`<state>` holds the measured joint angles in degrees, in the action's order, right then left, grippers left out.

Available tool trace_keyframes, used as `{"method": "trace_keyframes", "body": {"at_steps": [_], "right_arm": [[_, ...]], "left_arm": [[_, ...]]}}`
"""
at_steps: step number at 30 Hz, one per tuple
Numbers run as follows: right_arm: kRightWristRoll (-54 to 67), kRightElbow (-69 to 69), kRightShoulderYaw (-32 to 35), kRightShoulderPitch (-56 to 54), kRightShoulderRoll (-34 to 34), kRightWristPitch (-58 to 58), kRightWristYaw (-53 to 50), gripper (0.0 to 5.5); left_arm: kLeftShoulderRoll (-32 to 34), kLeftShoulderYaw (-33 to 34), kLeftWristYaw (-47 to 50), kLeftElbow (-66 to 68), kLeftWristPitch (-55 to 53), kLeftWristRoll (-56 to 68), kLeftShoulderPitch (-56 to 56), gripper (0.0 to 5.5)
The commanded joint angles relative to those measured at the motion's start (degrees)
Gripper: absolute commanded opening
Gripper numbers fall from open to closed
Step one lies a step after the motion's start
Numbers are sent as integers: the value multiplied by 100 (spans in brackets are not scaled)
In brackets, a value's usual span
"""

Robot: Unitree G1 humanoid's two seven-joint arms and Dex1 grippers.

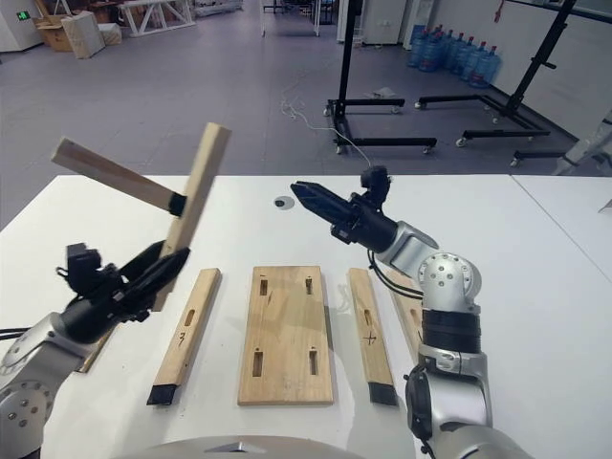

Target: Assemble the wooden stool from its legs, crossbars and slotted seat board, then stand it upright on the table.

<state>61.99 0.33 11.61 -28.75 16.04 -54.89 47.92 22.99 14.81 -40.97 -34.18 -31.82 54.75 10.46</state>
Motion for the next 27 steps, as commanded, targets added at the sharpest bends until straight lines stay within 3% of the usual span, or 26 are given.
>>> {"method": "trace_keyframes", "body": {"at_steps": [1, 18, 27], "right_arm": [[218, 10, -205, -148, -144, -160, 349, 475], [107, -266, -677, -226, -703, 155, 321, 478], [730, -334, -342, -73, -953, 77, 120, 329]], "left_arm": [[118, -178, -262, 235, -182, 370, -268, 203], [480, -633, -594, 275, -392, 380, -326, 203], [506, -683, -648, 421, -364, 328, -372, 203]]}}
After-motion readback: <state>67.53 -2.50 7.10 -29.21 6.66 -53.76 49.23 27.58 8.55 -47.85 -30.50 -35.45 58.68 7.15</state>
